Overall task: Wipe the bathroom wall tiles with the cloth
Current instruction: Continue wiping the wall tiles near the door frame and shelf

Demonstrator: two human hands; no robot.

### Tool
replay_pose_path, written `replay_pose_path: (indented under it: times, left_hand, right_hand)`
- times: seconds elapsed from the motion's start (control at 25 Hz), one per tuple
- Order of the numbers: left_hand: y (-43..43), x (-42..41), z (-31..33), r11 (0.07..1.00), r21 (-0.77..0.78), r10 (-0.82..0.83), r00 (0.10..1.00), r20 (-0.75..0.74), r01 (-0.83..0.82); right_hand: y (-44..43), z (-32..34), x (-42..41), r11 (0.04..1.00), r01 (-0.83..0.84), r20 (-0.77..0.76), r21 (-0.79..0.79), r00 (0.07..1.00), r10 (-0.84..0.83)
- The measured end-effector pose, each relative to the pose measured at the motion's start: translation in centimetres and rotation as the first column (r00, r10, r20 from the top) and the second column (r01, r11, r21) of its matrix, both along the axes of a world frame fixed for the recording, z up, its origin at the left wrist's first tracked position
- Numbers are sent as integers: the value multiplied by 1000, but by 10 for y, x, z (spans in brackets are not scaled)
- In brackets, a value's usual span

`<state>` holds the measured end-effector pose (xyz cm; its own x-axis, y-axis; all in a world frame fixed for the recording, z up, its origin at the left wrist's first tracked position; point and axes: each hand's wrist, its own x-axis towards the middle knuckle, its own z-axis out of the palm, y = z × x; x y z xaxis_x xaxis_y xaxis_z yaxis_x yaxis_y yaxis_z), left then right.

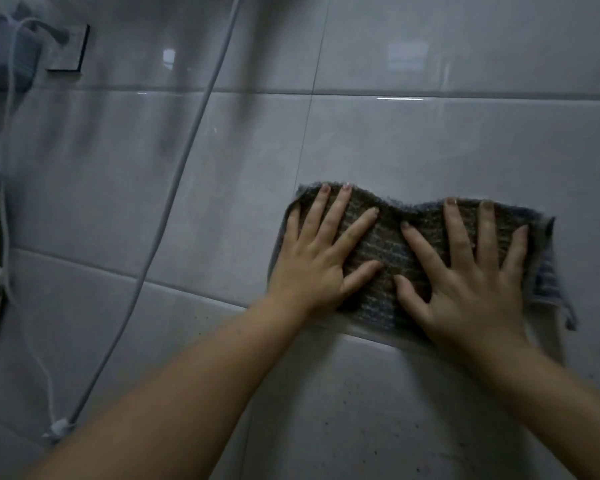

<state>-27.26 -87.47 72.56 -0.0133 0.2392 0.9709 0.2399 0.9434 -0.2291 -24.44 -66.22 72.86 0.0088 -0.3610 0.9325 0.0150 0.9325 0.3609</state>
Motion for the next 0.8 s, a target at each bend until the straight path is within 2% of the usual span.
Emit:
replay_pose_path:
  times: [0.16,0.36,0.48,0.56,0.72,0.8]
  left_hand:
    - [2,-1,32,999,50,19,1000,18,-20]
    - [44,8,-37,999,-45,-9,1000,29,11]
    - [76,13,-60,1000,10,5,1000,20,-5]
    - [90,12,-46,1000,17,9,1000,6,-9]
    - [113,12,14,999,43,-15,1000,-13,16]
    - [118,12,24,998,62,-17,1000,-9,17]
  right_hand:
    - [-1,30,-2,999,-13,19,-41,1000,14]
    - [45,-31,9,1000,-1,36,29,999,0]
    - [75,-46,17,996,-2,24,88,1000,0]
    - [89,-29,18,995,-5,19,96,1000,3]
    - [107,20,18,1000,17,9,-23,1000,-17]
    - [109,25,17,998,29,16,-57,999,-29]
